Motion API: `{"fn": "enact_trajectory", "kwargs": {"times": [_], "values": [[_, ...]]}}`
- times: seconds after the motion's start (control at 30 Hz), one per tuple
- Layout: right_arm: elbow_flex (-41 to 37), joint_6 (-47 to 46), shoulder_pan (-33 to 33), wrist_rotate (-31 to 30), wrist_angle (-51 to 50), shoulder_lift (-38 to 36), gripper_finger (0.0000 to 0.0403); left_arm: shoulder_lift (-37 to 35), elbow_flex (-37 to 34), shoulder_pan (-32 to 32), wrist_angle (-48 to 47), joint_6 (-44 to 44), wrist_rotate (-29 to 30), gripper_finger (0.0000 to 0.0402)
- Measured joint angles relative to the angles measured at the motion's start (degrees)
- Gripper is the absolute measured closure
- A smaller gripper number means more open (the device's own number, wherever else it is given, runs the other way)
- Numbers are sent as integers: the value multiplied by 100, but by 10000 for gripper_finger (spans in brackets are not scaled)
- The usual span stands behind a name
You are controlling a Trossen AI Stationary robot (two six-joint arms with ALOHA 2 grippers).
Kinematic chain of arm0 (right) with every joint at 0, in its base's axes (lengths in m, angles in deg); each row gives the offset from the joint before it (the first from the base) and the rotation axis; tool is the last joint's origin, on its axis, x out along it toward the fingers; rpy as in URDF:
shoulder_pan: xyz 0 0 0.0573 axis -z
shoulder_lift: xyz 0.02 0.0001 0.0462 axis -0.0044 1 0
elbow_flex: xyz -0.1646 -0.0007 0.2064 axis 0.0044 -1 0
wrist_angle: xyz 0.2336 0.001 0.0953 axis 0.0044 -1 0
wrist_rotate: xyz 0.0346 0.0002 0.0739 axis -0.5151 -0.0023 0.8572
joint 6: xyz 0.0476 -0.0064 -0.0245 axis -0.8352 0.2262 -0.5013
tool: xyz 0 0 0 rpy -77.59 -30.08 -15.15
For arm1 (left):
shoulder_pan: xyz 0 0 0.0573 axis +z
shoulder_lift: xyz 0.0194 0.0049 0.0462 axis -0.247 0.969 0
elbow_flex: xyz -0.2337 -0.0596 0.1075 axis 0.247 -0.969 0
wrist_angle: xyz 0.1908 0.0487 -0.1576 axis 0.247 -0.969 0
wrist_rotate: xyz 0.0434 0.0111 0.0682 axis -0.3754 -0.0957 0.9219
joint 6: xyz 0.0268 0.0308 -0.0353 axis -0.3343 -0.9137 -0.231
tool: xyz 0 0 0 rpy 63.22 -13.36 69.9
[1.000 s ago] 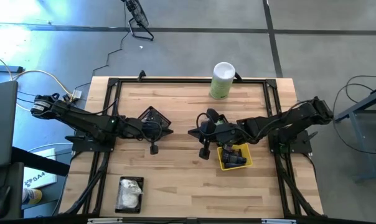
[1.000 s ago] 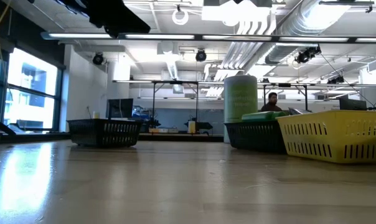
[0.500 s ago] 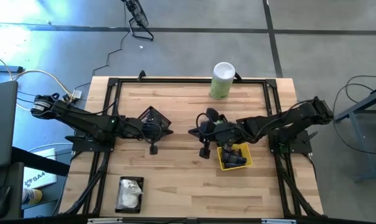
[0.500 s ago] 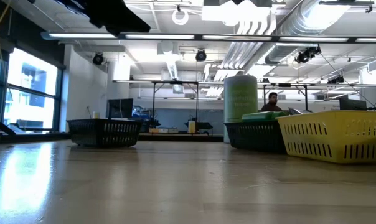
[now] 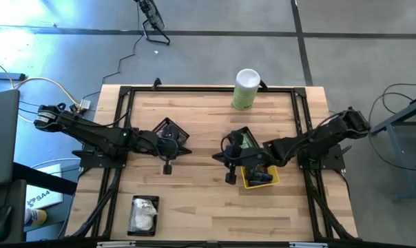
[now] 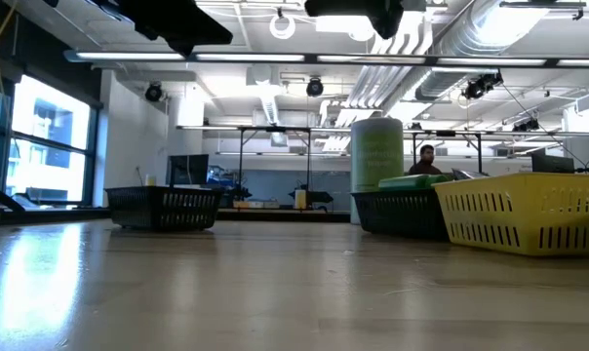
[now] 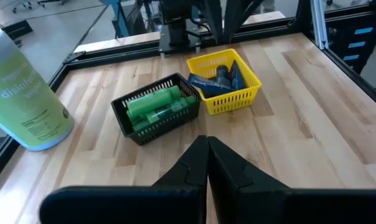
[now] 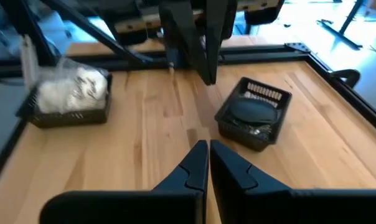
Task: Pick & Place Travel size toiletries
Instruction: Return to Home Position
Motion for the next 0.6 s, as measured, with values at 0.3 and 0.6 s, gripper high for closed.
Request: {"fn": "enact_trajectory", "kwargs": {"times": [0.3,0.6], "values": [[-1095,80,348,736,783,-1073,394,0,-2,0,-41,2,-2,399],[-1931,128,782,914,746,-2337,394,1,-2,0,-34,3,-2,399]]}}
